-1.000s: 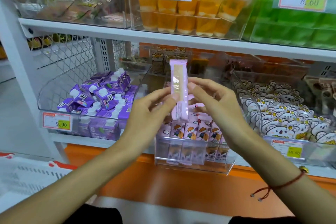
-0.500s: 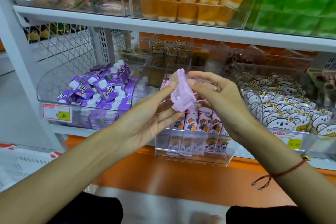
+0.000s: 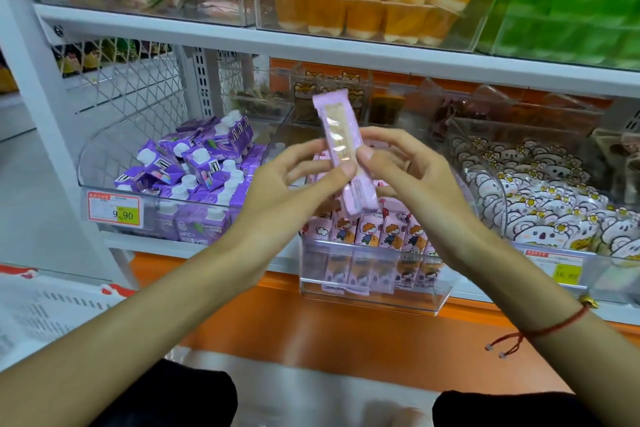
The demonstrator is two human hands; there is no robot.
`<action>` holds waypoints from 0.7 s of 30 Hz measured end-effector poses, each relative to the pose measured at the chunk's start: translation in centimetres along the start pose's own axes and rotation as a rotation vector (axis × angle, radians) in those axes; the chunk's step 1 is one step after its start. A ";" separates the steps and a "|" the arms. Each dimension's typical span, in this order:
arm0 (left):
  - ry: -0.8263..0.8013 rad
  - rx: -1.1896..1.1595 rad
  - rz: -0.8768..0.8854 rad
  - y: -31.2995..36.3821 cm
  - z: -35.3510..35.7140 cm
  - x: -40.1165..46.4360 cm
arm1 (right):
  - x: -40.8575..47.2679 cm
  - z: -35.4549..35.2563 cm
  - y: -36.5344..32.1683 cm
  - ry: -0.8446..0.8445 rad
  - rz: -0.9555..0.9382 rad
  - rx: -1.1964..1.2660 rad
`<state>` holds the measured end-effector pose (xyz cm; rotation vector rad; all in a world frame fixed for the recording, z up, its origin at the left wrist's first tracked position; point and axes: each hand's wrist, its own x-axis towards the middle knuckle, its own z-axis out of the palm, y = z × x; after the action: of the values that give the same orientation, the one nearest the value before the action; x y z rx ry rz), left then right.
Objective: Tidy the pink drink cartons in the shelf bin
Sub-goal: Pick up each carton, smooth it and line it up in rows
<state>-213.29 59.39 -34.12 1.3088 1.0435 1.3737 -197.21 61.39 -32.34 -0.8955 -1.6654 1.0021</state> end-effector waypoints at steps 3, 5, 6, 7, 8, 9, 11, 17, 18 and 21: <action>-0.002 0.107 0.223 -0.1 -0.3 0.1 | -0.2 -0.1 0.1 -0.068 -0.108 -0.085; -0.014 0.147 0.275 -0.2 -0.4 0.3 | -0.3 0.0 0.2 -0.083 -0.159 -0.110; -0.023 0.153 0.279 -0.3 -0.4 0.3 | -0.4 0.1 0.3 -0.082 -0.172 -0.115; -0.031 0.146 0.274 -0.4 -0.4 0.4 | -0.4 0.1 0.3 -0.080 -0.176 -0.119; -0.029 0.130 0.266 -0.4 -0.4 0.4 | -0.4 0.0 0.4 -0.079 -0.178 -0.126; -0.017 0.107 0.258 -0.5 -0.4 0.4 | -0.4 0.0 0.4 -0.078 -0.178 -0.142; 0.034 0.040 0.241 -0.4 -0.1 0.4 | -0.4 -0.1 0.6 -0.072 -0.165 -0.175; 0.099 -0.086 0.133 0.2 0.2 0.1 | -0.5 0.5 0.8 -0.048 -0.167 -0.181; 0.094 -0.094 0.125 0.2 0.2 0.1 | -0.5 0.6 0.7 -0.036 -0.175 -0.184; 0.118 -0.112 0.160 0.3 0.0 0.3 | -0.3 0.2 0.6 -0.031 -0.133 -0.141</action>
<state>-213.35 59.67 -33.78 1.2624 0.9411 1.6232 -197.30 61.32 -33.08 -0.8515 -1.8142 0.8199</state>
